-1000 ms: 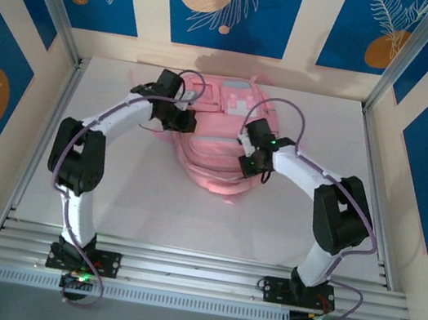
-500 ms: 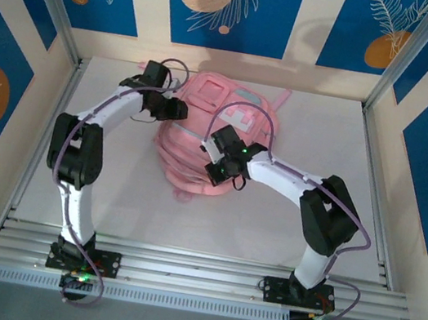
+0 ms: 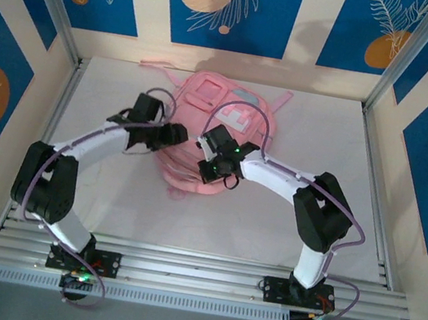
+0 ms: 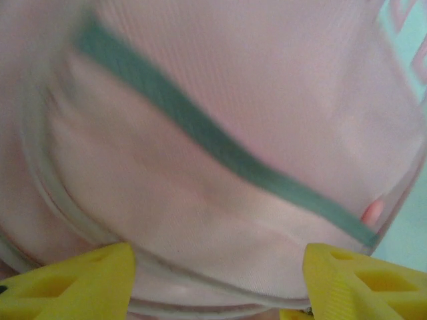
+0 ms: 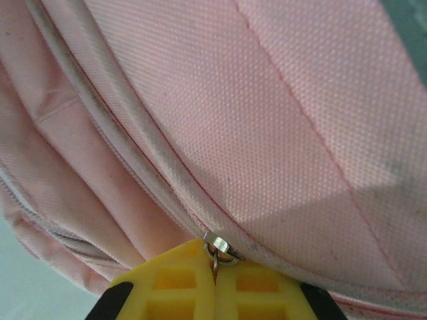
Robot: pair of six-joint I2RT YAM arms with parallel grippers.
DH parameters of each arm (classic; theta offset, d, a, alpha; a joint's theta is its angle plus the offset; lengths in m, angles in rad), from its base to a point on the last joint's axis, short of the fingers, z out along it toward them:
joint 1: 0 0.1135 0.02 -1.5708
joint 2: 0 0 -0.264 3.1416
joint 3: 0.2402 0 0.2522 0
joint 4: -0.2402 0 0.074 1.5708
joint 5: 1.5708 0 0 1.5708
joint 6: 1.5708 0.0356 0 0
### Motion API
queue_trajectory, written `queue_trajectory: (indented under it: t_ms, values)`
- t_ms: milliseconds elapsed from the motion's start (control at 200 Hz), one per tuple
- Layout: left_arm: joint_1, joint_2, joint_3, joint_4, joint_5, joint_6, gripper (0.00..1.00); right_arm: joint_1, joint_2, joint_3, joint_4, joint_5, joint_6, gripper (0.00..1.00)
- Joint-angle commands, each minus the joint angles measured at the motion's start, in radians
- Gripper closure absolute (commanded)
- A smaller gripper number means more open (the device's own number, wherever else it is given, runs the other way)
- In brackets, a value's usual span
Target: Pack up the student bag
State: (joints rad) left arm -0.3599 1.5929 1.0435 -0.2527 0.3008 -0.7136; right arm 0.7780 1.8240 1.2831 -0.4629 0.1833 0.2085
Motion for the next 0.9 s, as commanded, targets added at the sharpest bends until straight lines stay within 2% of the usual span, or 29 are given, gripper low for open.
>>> queue_trajectory:
  t_ms: [0, 130, 190, 250, 295, 400, 575, 770, 895]
  values:
    - [-0.047, 0.003, -0.094, 0.102, -0.028, -0.144, 0.32, 0.028, 0.009, 0.009, 0.089, -0.051, 0.048, 1.0]
    - [-0.062, 0.078, -0.103, 0.176, -0.053, -0.174, 0.33, 0.05, 0.005, -0.002, 0.085, -0.039, 0.056, 1.0]
    - [-0.06, 0.112, -0.103, 0.196, -0.069, -0.172, 0.39, 0.055, 0.003, -0.002, 0.065, -0.036, 0.05, 1.0]
    - [-0.058, 0.136, -0.102, 0.21, -0.083, -0.16, 0.56, 0.053, 0.001, -0.003, 0.026, -0.015, 0.036, 1.0]
    - [-0.055, 0.146, -0.103, 0.216, -0.086, -0.152, 0.73, 0.051, -0.004, -0.003, -0.012, 0.014, 0.015, 1.0]
    - [-0.05, 0.151, -0.099, 0.209, -0.08, -0.13, 1.0, 0.032, -0.012, -0.009, -0.107, 0.093, -0.055, 1.0]
    - [-0.047, 0.126, -0.099, 0.171, -0.089, -0.092, 1.0, -0.056, -0.043, -0.024, -0.186, 0.221, -0.141, 1.0]
    - [-0.047, 0.102, -0.099, 0.137, -0.113, -0.062, 1.0, -0.174, -0.093, -0.005, -0.17, 0.241, -0.165, 1.0]
    - [-0.047, 0.096, -0.093, 0.123, -0.106, -0.048, 1.0, -0.223, -0.112, 0.003, -0.094, 0.247, -0.184, 1.0]
